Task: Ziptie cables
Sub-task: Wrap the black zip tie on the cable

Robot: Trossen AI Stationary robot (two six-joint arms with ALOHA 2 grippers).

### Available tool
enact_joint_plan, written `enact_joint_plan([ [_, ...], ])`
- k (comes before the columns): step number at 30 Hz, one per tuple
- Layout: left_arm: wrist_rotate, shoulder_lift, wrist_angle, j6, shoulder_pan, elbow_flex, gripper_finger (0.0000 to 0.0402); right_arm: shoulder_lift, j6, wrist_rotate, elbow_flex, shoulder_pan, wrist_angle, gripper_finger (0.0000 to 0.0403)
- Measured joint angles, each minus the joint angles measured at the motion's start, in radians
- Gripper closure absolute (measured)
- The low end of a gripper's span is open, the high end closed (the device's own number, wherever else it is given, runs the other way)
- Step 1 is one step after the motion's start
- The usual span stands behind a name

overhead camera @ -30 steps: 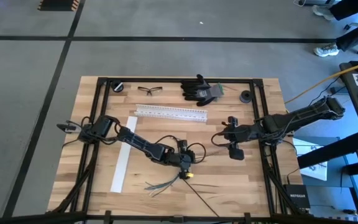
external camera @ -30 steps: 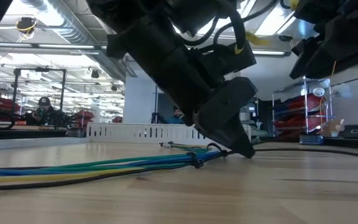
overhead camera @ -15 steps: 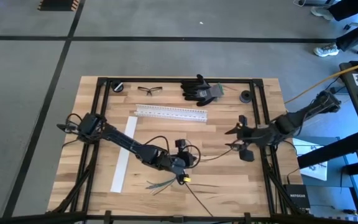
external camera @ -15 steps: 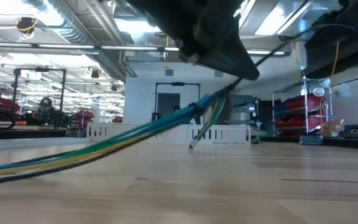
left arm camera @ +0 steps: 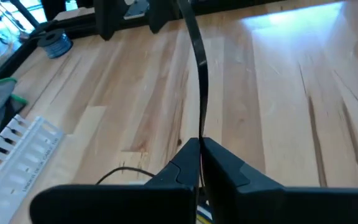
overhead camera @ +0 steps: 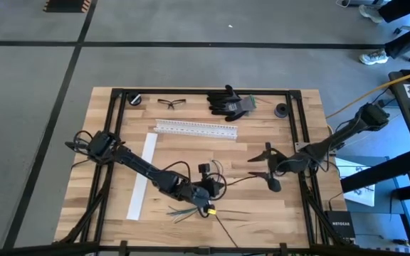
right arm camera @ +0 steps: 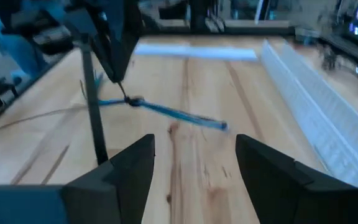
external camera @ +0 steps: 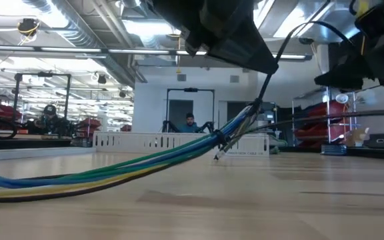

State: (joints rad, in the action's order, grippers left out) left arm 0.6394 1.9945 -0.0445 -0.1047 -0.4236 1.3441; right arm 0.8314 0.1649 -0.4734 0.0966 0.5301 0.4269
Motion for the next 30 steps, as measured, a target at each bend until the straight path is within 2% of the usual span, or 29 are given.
enact_joint_plan([
  [2, 0.011, 0.0, 0.004, 0.002, -0.003, 0.0, 0.0401, 0.049, -0.056, 0.025, -0.015, 0.0, 0.1, 0.0191],
  [6, 0.039, 0.0, 0.002, 0.006, -0.006, 0.0, 0.0401, 0.15, -0.099, 0.037, -0.016, 0.0, 0.152, 0.0191],
  [10, 0.05, 0.0, 0.007, 0.003, -0.017, 0.0, 0.0401, 0.22, -0.085, 0.033, -0.017, 0.0, 0.154, 0.0191],
  [18, 0.159, 0.0, 0.039, 0.016, -0.062, 0.0, 0.0401, 0.318, -0.038, 0.143, 0.026, 0.0, 0.158, 0.0191],
  [26, 0.199, -0.021, -0.016, 0.047, -0.102, 0.0, 0.0401, 0.449, -0.125, 0.098, 0.134, 0.0, 0.149, 0.0191],
  [30, 0.201, -0.022, -0.016, 0.049, -0.114, 0.0, 0.0401, 0.471, -0.148, 0.067, 0.166, -0.001, 0.15, 0.0191],
])
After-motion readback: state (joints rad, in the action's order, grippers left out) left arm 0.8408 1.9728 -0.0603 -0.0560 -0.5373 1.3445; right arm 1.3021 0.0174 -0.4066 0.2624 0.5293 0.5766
